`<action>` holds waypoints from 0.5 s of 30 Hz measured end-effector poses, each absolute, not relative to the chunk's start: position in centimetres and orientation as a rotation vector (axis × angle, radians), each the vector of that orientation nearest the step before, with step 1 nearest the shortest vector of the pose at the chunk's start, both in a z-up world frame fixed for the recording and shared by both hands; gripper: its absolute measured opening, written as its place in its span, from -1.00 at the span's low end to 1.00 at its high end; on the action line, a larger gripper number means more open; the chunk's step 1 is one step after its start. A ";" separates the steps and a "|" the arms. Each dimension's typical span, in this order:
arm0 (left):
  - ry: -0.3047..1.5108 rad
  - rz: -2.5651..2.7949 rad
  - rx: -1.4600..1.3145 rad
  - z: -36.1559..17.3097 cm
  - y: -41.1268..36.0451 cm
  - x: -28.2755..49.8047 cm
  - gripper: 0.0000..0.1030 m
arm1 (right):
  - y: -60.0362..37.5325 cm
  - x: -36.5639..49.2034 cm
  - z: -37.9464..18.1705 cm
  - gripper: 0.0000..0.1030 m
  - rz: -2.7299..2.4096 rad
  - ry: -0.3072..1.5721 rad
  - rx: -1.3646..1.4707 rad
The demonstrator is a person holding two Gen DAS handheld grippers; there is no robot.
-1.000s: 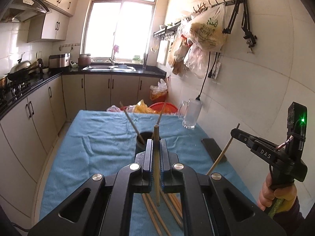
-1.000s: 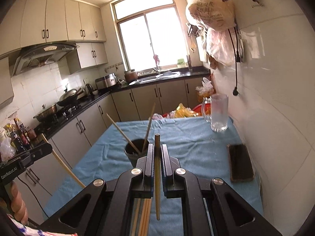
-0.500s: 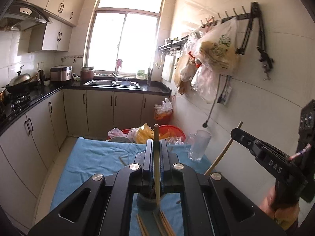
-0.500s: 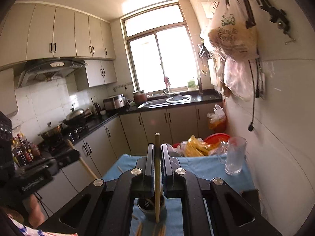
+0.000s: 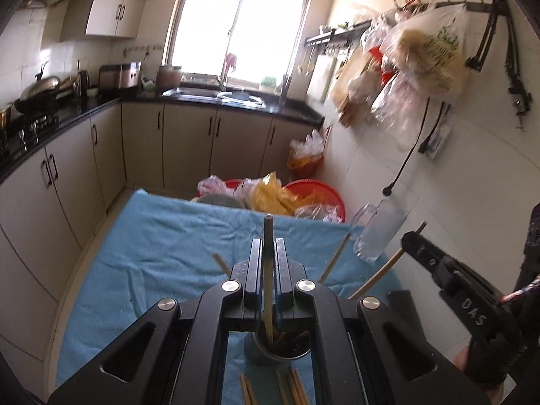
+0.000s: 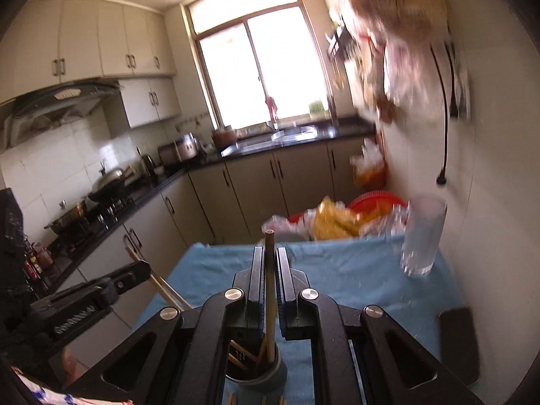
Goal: Organize utensils
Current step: 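Carry both chopsticks over the black holder and open both grippers to drop them in, then close the left gripper on a chopstick while the right gripper returns to the chopsticks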
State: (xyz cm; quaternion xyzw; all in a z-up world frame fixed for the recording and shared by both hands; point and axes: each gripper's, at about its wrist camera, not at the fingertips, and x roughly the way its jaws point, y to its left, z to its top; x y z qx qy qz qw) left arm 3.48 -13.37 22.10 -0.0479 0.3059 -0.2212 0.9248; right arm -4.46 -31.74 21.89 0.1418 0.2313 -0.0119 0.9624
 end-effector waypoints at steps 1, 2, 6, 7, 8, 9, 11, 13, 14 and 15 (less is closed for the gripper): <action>0.635 -0.451 -0.096 21.7 -13.4 3.6 -0.90 | -31.9 -4.0 21.1 -0.88 -0.019 0.491 0.296; 0.640 -0.449 -0.094 21.5 -13.4 3.6 -0.90 | -32.0 -3.6 20.5 -0.88 -0.014 0.511 0.306; 0.650 -0.443 -0.109 21.0 -13.1 3.7 -0.89 | -32.6 -2.7 18.8 -0.87 -0.011 0.552 0.335; 0.653 -0.445 -0.109 21.1 -13.0 3.6 -0.88 | -32.7 -2.6 18.7 -0.87 -0.014 0.553 0.334; 0.654 -0.445 -0.109 21.2 -12.9 3.5 -0.88 | -32.8 -2.7 18.8 -0.87 -0.015 0.552 0.333; 0.653 -0.445 -0.111 21.2 -12.7 3.3 -0.86 | -32.8 -2.8 18.8 -0.86 -0.017 0.550 0.335; 0.639 -0.444 -0.115 21.5 -12.4 2.9 -0.74 | -32.9 -3.2 19.1 -0.57 -0.027 0.542 0.341; 0.624 -0.442 -0.119 22.0 -11.9 2.1 -0.45 | -33.1 -3.7 19.7 -0.22 -0.039 0.522 0.344; 0.609 -0.439 -0.127 22.3 -11.4 1.5 -0.38 | -33.2 -4.1 20.1 -0.17 -0.045 0.511 0.344; 0.600 -0.437 -0.133 22.5 -10.9 1.0 -0.31 | -33.3 -4.5 20.4 -0.17 -0.046 0.506 0.343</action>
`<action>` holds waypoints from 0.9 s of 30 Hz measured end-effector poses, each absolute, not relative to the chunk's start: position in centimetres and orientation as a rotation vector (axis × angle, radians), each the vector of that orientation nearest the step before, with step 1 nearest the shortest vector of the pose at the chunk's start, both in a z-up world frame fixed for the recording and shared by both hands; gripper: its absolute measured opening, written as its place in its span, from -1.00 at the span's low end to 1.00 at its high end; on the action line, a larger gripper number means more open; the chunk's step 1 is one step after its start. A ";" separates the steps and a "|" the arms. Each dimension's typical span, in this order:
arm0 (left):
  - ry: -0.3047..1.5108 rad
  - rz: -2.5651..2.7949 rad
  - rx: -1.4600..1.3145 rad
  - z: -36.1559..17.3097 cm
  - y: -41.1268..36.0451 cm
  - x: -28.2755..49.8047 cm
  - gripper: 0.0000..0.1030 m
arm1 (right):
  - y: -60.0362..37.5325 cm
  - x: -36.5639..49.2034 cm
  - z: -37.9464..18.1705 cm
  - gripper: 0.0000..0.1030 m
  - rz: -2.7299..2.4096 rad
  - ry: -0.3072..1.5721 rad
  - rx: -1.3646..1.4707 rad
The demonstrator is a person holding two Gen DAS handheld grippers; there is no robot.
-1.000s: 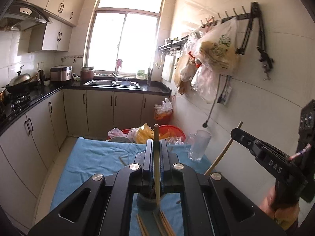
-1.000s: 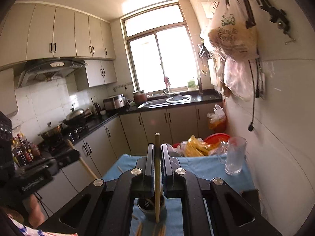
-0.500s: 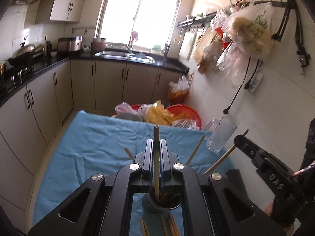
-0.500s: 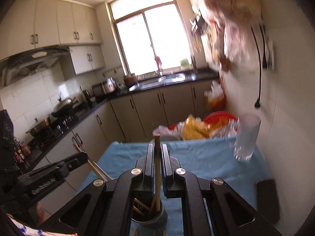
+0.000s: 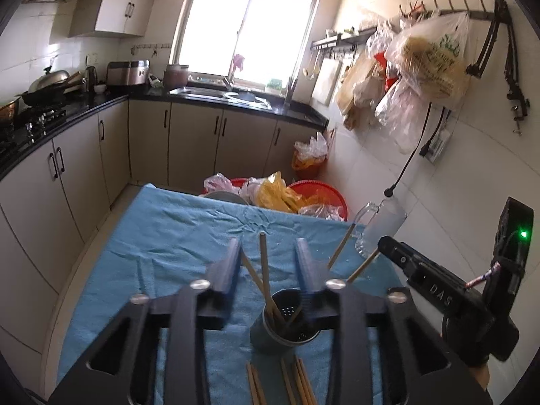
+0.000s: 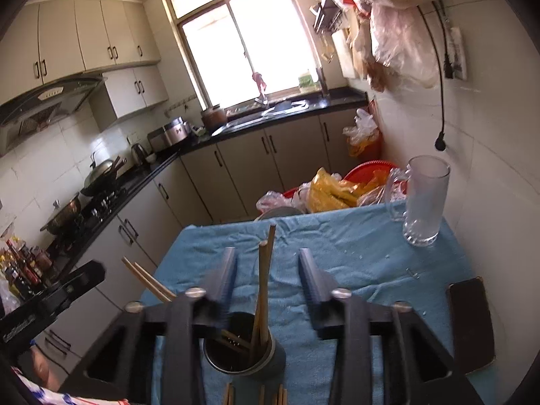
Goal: Organize utensils
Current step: 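Close the left gripper on a chopstick while the right gripper returns to the chopsticks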
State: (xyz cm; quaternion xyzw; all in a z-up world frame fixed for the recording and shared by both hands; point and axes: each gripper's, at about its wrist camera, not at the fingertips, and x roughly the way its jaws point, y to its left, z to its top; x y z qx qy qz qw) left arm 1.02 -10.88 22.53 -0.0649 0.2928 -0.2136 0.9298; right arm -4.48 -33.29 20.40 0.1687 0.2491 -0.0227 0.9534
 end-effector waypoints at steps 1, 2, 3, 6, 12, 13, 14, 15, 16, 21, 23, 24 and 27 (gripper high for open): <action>0.586 -0.433 -0.141 22.8 -10.3 0.3 -0.26 | -33.4 -5.1 20.7 -0.17 -0.046 0.500 0.342; 0.579 -0.428 -0.146 23.0 -9.8 -0.2 -0.23 | -33.5 -5.4 20.9 -0.16 -0.047 0.497 0.341; 0.572 -0.419 -0.156 23.1 -9.0 -0.9 -0.16 | -33.7 -6.3 21.1 -0.13 -0.053 0.491 0.337; 0.563 -0.405 -0.192 23.0 -6.8 -2.9 -0.10 | -33.8 -8.2 21.0 0.01 -0.066 0.494 0.322; 0.617 -0.362 -0.205 19.1 -3.8 -5.8 -0.03 | -32.8 -11.6 15.8 0.12 -0.060 0.632 0.274; 0.638 -0.357 -0.200 18.2 -3.8 -6.0 -0.03 | -32.5 -11.9 14.6 0.12 -0.054 0.659 0.268; 0.672 -0.352 -0.193 16.8 -3.8 -6.1 -0.03 | -32.1 -12.2 13.1 0.12 -0.042 0.695 0.262; 0.714 -0.351 -0.189 15.1 -3.9 -6.1 -0.03 | -31.4 -12.6 11.1 0.12 -0.018 0.746 0.255; 0.746 -0.354 -0.185 13.8 -4.1 -6.2 -0.03 | -31.0 -12.8 9.7 0.12 -0.001 0.779 0.250; 0.877 -0.400 -0.107 8.3 -6.3 -6.5 -0.06 | -28.7 -13.4 4.4 -0.18 0.058 0.902 0.193; 0.918 -0.439 -0.071 6.4 -7.6 -6.5 -0.17 | -28.1 -13.3 3.4 -0.26 0.065 0.915 0.168; 0.936 -0.453 -0.053 5.8 -8.3 -6.5 -0.23 | -28.0 -13.3 3.1 -0.27 0.065 0.918 0.158; 0.968 -0.491 -0.019 4.3 -9.7 -6.5 -0.33 | -27.7 -13.0 2.6 -0.30 0.069 0.925 0.140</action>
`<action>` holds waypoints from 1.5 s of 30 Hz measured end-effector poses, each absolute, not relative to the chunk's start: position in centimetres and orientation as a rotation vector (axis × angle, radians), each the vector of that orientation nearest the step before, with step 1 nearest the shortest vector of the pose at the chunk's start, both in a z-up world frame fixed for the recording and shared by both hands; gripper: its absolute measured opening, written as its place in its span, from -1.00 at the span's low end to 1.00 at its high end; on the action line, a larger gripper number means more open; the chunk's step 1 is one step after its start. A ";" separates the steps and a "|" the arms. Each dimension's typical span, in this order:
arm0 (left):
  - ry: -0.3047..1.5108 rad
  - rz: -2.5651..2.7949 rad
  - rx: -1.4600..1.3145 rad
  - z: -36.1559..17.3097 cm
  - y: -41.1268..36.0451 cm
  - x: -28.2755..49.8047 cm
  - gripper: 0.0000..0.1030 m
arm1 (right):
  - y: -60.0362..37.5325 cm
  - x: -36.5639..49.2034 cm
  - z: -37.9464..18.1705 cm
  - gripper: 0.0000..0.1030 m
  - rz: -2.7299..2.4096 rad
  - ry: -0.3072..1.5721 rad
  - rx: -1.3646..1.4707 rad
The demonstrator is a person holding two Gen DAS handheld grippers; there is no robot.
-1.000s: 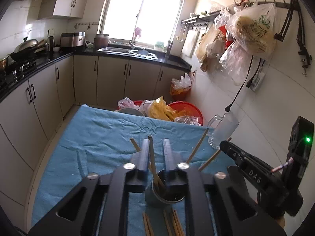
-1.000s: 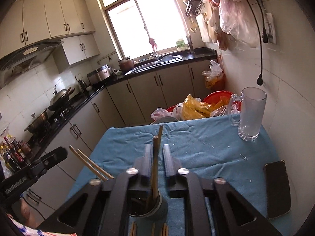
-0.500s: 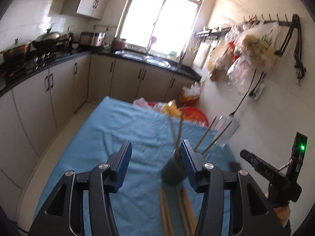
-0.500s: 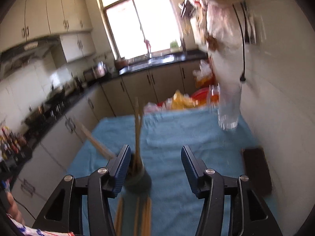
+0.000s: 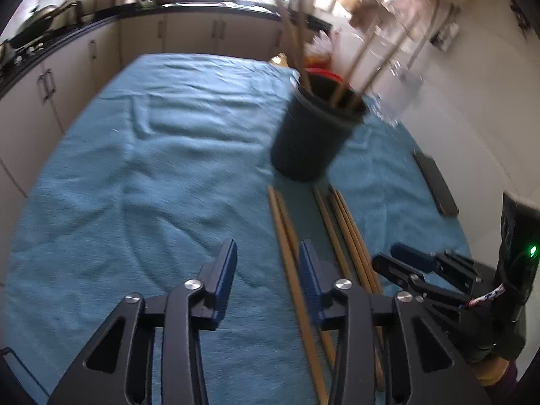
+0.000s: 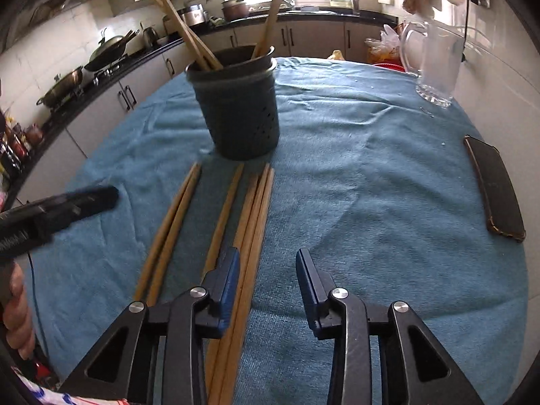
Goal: Organize utensils
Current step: 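Close the left gripper on a chopstick while the right gripper returns to the chopsticks, then close the right gripper on a chopstick while the left gripper holds its chopstick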
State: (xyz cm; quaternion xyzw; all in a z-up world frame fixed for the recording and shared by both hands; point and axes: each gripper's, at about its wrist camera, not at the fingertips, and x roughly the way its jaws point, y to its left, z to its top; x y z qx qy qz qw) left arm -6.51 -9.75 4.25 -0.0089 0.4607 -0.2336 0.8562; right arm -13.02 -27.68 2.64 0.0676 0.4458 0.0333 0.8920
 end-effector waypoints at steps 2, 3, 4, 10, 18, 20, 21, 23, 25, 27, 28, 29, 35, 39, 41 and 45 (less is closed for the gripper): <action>0.983 -0.508 0.016 3.3 -10.7 -6.6 -0.37 | -27.7 -12.8 2.3 -0.31 0.062 0.930 0.127; 0.991 -0.513 0.034 2.8 -11.2 -6.6 -0.44 | -27.6 -12.7 2.2 -0.31 0.060 0.934 0.124; 1.000 -0.516 0.047 2.5 -11.7 -6.5 -0.50 | -27.6 -12.6 2.0 -0.31 0.061 0.931 0.127; 1.021 -0.516 0.092 1.1 -12.7 -6.0 -0.75 | -28.1 -12.9 1.9 -0.31 0.065 0.925 0.141; 1.029 -0.481 0.099 1.2 -13.4 -5.4 -0.79 | -27.5 -11.9 1.5 -0.58 0.016 0.943 0.104; 1.031 -0.469 0.097 1.1 -13.4 -5.2 -0.82 | -27.8 -11.7 1.5 -0.80 0.009 0.949 0.113; 1.035 -0.464 0.094 1.1 -13.3 -5.2 -0.85 | -28.0 -11.7 1.5 -0.81 0.008 0.953 0.126; 1.046 -0.459 0.082 1.2 -12.7 -5.4 -0.88 | -28.7 -12.0 1.5 -0.83 -0.002 0.963 0.138; 1.067 -0.462 0.064 1.2 -11.7 -5.5 -0.88 | -29.3 -12.6 1.5 -0.84 -0.012 0.972 0.142; 1.085 -0.468 0.052 1.3 -10.7 -5.9 -0.88 | -29.9 -13.6 1.6 -0.84 -0.014 0.982 0.149; 1.095 -0.470 0.049 1.3 -10.1 -6.1 -0.88 | -30.2 -14.1 1.6 -0.84 -0.016 0.988 0.150; 1.104 -0.474 0.049 1.4 -9.6 -6.4 -0.88 | -30.5 -14.7 1.6 -0.84 -0.016 0.995 0.149; 1.132 -0.495 0.066 2.0 -8.2 -7.1 -0.88 | -31.1 -16.2 1.7 -0.46 -0.015 1.023 0.094; 1.109 -0.469 0.077 2.5 -8.3 -6.5 -0.87 | -31.3 -15.4 1.7 -0.41 -0.026 1.030 0.091; 1.116 -0.466 0.086 2.4 -8.7 -5.9 -0.88 | -31.4 -14.6 1.7 -0.41 -0.027 1.033 0.086; 1.136 -0.440 0.130 1.7 -9.7 -4.6 -0.87 | -31.4 -12.8 1.8 -0.41 -0.028 1.053 0.081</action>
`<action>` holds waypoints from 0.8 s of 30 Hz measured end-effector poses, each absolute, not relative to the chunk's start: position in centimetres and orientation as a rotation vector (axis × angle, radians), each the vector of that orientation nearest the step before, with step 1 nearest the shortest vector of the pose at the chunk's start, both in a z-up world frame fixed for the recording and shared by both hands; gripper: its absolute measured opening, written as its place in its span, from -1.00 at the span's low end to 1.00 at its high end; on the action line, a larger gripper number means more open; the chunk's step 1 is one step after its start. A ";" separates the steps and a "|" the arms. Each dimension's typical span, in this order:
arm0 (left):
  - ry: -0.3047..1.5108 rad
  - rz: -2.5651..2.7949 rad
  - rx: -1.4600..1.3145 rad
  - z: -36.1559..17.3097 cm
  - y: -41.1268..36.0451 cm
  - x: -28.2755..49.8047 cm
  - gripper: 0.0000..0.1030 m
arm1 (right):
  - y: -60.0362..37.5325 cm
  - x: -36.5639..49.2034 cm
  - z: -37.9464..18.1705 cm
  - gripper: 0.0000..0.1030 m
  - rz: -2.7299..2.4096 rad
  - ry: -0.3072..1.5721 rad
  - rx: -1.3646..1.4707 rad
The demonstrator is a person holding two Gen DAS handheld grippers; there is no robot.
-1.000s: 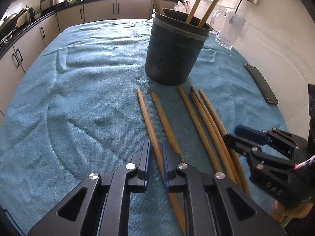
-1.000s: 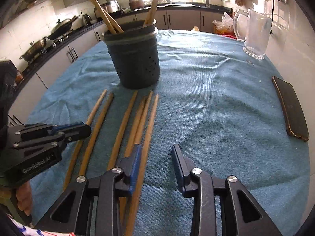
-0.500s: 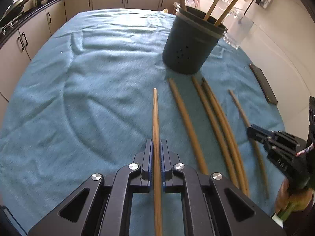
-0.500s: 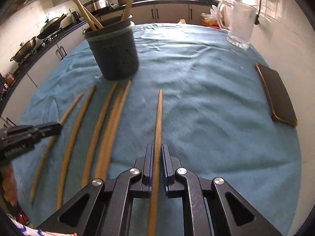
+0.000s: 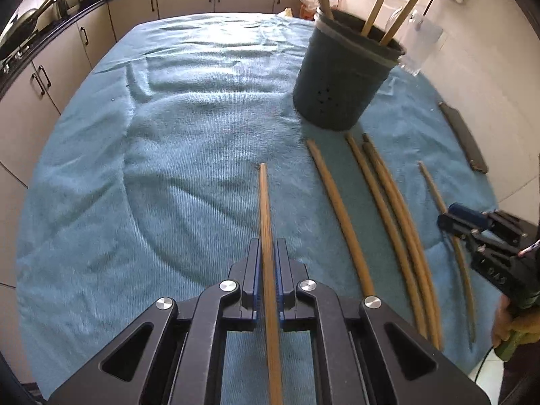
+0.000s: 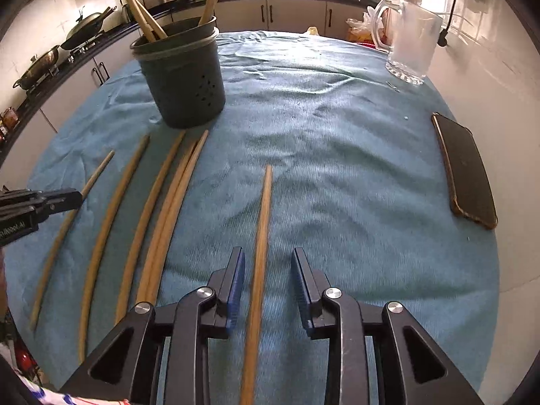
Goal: Organize utensils
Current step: 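Close the right gripper on a chopstick while the left gripper holds its chopstick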
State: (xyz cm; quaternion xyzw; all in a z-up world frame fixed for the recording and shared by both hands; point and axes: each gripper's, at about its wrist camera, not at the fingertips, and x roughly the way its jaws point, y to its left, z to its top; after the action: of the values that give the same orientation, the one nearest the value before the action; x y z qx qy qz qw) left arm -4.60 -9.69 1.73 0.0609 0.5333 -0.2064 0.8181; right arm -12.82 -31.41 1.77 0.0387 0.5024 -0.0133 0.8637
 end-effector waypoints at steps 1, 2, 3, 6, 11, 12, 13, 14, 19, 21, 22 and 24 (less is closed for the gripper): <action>1.137 -0.437 0.132 1.6 -9.9 -4.3 -0.87 | -31.4 -12.5 1.8 -0.41 -0.028 1.057 0.080; 1.135 -0.434 0.140 1.7 -10.2 -4.0 -0.87 | -31.4 -12.1 1.8 -0.41 -0.028 1.062 0.076; 1.136 -0.434 0.145 1.7 -10.4 -3.7 -0.87 | -31.4 -11.6 1.8 -0.41 -0.031 1.067 0.071; 1.137 -0.426 0.156 1.7 -10.9 -2.6 -0.87 | -31.3 -10.4 1.9 -0.41 -0.033 1.079 0.058; 1.125 -0.423 0.187 1.6 -11.8 -1.2 -0.87 | -31.1 -8.8 1.9 -0.54 -0.039 1.101 0.044; 1.120 -0.424 0.193 1.6 -12.0 -1.1 -0.87 | -31.0 -8.5 1.9 -0.58 -0.042 1.102 0.044; 1.115 -0.423 0.196 1.5 -12.1 -1.0 -0.87 | -30.9 -8.4 2.0 -0.65 -0.044 1.102 0.044; 1.108 -0.424 0.198 1.5 -12.2 -0.9 -0.86 | -30.7 -8.2 1.9 -0.70 -0.047 1.099 0.047; 1.081 -0.433 0.181 1.4 -12.3 -0.5 -0.91 | -30.6 -7.7 1.9 -0.88 -0.051 1.074 0.064; 1.085 -0.433 0.147 1.5 -11.8 -0.5 -0.91 | -30.8 -7.8 2.1 -0.89 -0.044 1.062 0.091; 1.079 -0.428 0.131 1.8 -11.5 -0.6 -0.91 | -31.0 -8.0 2.3 -0.89 -0.042 1.047 0.108; 1.049 -0.421 0.117 2.7 -11.0 -1.1 -0.91 | -31.2 -8.6 3.1 -0.89 -0.036 1.011 0.123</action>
State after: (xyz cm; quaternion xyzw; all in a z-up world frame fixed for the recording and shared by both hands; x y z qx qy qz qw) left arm -1.06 -10.96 2.67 0.0552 0.4969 -0.1996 0.8427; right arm -8.59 -31.23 3.13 0.0588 0.4838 -0.0172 0.8730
